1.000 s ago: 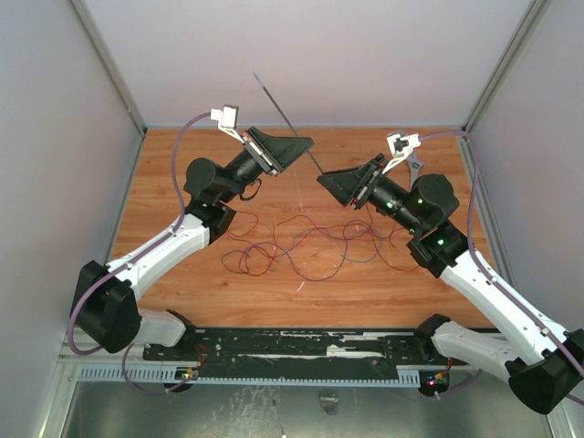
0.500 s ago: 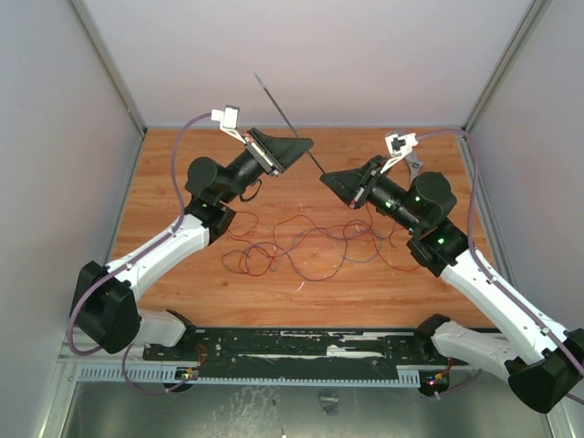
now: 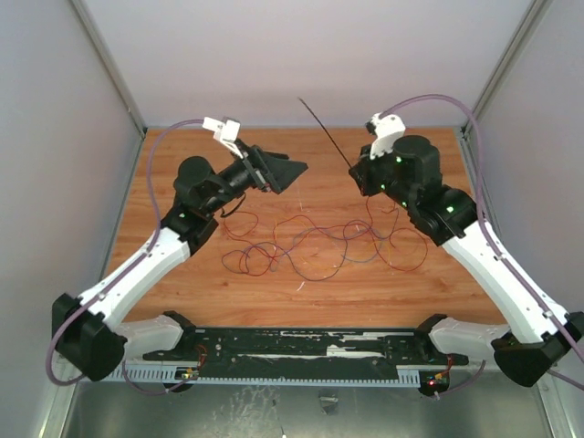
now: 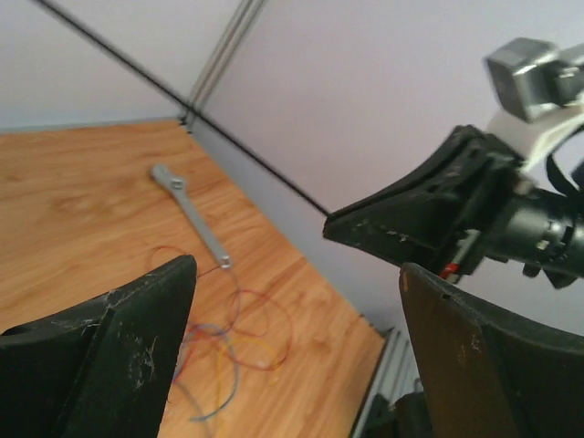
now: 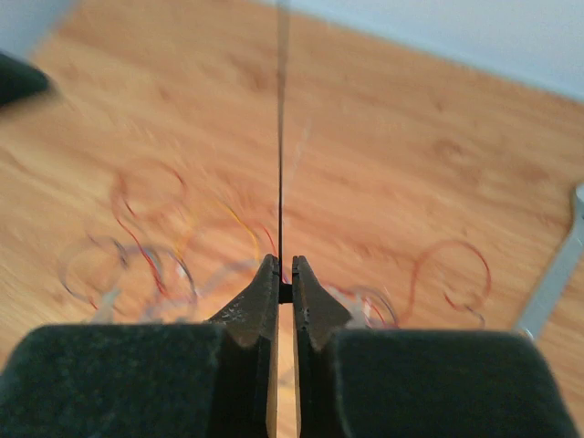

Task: Zip-tie the wires
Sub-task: Pick up the ribbon at the center of the board.

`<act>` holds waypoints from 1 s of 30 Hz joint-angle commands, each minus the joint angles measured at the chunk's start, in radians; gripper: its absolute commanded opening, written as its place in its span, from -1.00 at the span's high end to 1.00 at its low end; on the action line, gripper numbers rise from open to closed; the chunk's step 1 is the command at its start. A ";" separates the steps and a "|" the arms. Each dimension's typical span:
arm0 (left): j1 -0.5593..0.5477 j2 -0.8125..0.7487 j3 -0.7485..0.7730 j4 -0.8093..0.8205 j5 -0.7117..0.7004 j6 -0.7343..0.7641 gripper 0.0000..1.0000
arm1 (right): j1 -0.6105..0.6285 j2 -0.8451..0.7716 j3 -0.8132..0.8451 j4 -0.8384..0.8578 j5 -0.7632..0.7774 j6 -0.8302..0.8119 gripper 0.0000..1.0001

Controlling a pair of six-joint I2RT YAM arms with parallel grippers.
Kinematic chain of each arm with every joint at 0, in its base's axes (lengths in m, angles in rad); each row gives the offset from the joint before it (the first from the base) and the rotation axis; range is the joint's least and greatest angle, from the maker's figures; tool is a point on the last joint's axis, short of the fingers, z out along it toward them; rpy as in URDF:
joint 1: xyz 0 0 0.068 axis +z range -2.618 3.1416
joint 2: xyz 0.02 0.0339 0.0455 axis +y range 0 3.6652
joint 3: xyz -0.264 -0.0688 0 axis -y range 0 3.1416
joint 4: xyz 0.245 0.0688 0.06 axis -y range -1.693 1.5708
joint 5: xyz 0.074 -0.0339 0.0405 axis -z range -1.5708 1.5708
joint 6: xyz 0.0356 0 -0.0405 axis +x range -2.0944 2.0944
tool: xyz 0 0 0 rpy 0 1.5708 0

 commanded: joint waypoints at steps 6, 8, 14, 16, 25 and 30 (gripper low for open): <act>0.023 -0.194 -0.061 -0.293 0.333 0.504 -0.97 | 0.011 0.126 -0.003 -0.427 -0.056 -0.254 1.00; 0.023 -0.208 -0.091 -0.303 0.370 0.553 -0.97 | 0.018 0.147 -0.020 -0.465 -0.068 -0.262 1.00; 0.021 -0.197 -0.151 -0.397 0.410 0.712 -0.97 | 0.049 0.120 -0.053 -0.464 -0.189 -0.267 1.00; 0.019 -0.171 -0.160 -0.395 0.420 0.729 -0.97 | 0.063 0.093 -0.059 -0.457 -0.235 -0.271 1.00; -0.083 0.007 -0.070 -0.371 0.438 0.757 -0.51 | 0.155 0.099 -0.079 -0.481 -0.307 -0.256 1.00; -0.146 0.077 -0.027 -0.370 0.404 0.794 -0.51 | 0.178 0.090 -0.083 -0.457 -0.350 -0.256 1.00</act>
